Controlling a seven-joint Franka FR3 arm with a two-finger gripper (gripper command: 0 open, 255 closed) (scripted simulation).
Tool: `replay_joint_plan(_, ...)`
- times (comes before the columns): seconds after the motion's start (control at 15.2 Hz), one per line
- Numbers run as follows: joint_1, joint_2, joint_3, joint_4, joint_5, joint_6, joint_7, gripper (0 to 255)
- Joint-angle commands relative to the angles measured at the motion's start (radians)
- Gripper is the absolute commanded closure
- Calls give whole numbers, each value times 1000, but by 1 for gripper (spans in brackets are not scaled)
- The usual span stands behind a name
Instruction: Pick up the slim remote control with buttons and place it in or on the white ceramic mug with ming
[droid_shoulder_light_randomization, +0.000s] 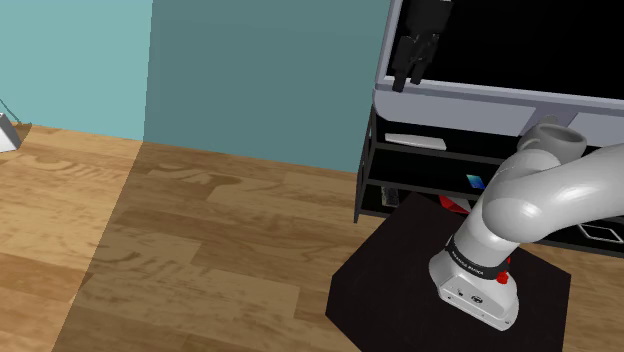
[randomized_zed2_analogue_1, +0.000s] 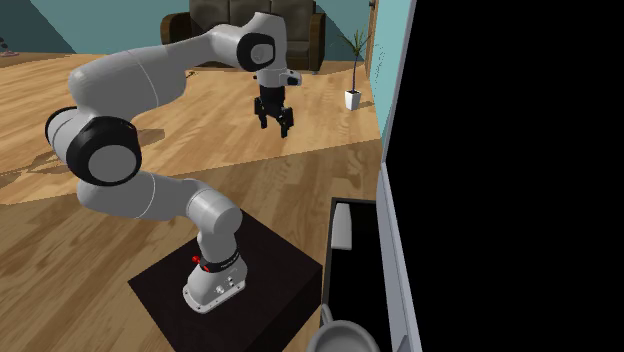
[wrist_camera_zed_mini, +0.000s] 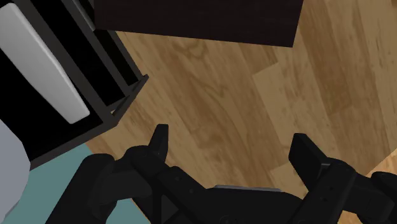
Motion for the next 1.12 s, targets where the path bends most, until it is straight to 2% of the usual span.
replay_joint_plan(0.0,0,0,0,0,0,0,0,0)
replay_joint_plan(0.53,-12,-52,-165,-191,-148,142,-273,0)
replay_joint_plan(1.06,-30,16,-361,-290,-305,332,-543,0)
